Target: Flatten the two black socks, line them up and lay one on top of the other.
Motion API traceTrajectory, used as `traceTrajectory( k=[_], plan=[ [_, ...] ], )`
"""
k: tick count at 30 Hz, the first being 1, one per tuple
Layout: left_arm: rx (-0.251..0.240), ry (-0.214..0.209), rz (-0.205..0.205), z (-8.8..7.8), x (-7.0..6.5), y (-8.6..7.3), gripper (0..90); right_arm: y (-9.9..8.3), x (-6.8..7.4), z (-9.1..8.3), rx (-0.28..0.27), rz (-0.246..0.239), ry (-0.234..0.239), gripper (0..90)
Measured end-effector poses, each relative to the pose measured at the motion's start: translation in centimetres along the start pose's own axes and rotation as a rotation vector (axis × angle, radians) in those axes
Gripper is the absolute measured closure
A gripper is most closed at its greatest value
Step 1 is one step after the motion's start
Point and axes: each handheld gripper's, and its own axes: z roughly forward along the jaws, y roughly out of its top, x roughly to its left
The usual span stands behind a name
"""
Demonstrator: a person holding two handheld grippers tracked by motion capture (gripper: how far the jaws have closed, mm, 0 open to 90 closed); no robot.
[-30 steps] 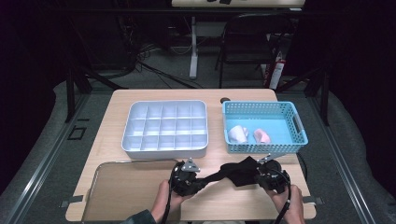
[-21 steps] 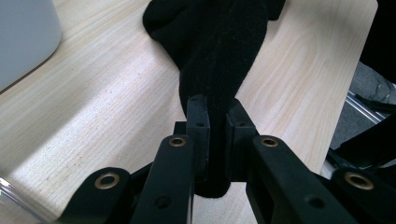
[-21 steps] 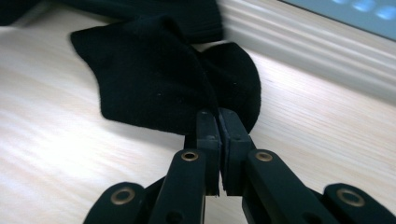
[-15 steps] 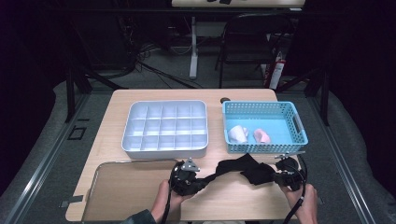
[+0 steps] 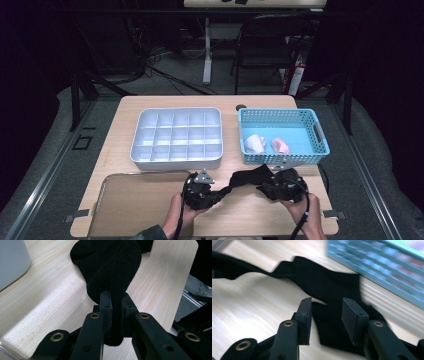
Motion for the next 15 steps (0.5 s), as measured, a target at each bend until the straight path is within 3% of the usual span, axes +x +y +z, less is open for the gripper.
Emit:
traceTrajectory(
  k=[3,4,8,10,11,12,15],
  plan=[
    [-0.013,0.007,-0.001,-0.2,0.1,0.1,83.0,0.9,0.7,2.1,0.038,-0.069,0.005,57.7],
    [-0.022,0.006,-0.01,-0.3,0.2,0.2,83.0,1.1,0.9,2.8,0.035,-0.058,0.012,57.4],
    [-0.05,0.01,-0.021,-0.7,0.3,0.6,83.2,1.5,1.3,4.3,0.082,-0.104,0.038,55.3],
    [-0.057,0.011,-0.017,-0.7,0.4,0.8,83.2,1.6,1.4,4.9,0.076,-0.092,0.041,54.8],
    [-0.06,0.011,-0.024,-0.8,0.5,0.8,83.3,1.7,1.2,5.1,0.11,-0.107,0.035,54.0],
    [-0.062,0.009,-0.025,-0.9,0.6,0.9,83.3,1.6,1.0,5.4,0.103,-0.091,0.049,53.7],
    [-0.069,0.012,-0.028,-1.0,0.6,0.9,83.5,1.5,0.4,5.9,0.118,-0.069,0.013,56.4]
  ],
)
